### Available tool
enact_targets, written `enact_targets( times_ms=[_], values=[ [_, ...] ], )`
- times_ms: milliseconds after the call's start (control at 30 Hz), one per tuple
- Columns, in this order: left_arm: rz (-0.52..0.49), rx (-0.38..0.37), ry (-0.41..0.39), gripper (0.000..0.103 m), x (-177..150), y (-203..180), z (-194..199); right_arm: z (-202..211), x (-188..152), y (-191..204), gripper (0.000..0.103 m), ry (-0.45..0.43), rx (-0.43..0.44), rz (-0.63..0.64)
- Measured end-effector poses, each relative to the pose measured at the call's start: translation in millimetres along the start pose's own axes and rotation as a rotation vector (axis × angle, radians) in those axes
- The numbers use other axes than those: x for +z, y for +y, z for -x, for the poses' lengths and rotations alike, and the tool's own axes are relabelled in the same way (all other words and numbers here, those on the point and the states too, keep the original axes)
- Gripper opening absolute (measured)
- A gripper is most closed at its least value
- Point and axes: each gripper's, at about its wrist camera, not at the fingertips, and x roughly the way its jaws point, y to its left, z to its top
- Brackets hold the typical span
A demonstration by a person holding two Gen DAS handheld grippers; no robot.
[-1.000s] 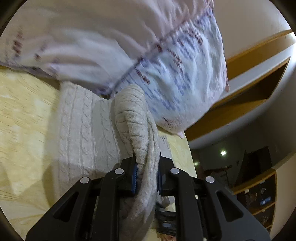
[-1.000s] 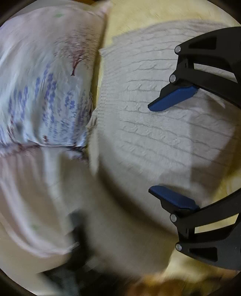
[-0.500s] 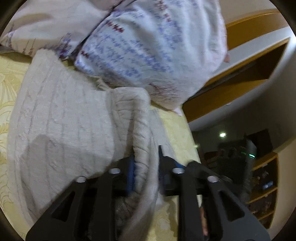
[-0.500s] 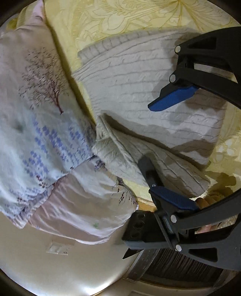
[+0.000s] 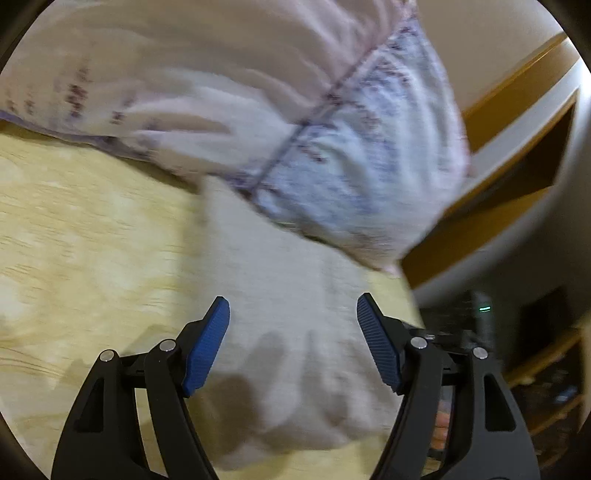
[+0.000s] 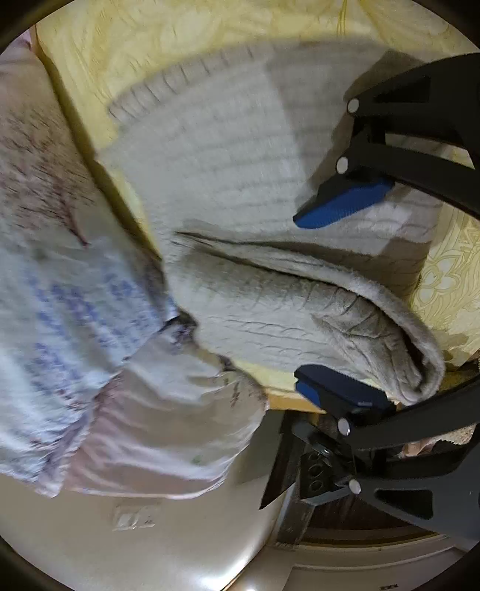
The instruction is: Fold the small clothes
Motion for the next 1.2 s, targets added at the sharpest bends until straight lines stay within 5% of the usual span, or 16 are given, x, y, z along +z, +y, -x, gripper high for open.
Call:
enact_targets(
  times_ms=[133,200,367,800,900,1200],
  values=[
    [-0.007,0.063,0.056,0.072,-2,10,-11,-24,8,4,0.049,-0.009,-0.035,-0.007],
    [-0.009,0.078,0.065,0.074,-3,10,-17,-30,12,4,0.019,-0.036,-0.065,0.002],
    [-0.023,0.075,0.063,0.079,-4,5,-24,-19,9,16,0.015,-0.113,-0.106,0.116],
    [-0.085,0.044,0.121,0.080,-19,-13,-41,56,17,7,0.014,-0.289,-0.296,0.184],
    [-0.103,0.037,0.149,0.079,-25,-19,-49,49,22,-20,0.016,-0.240,-0.352,0.128],
    [-0.109,0.004,0.188,0.079,-35,-24,-50,86,-4,-36,0.054,-0.272,-0.275,0.084]
  ],
)
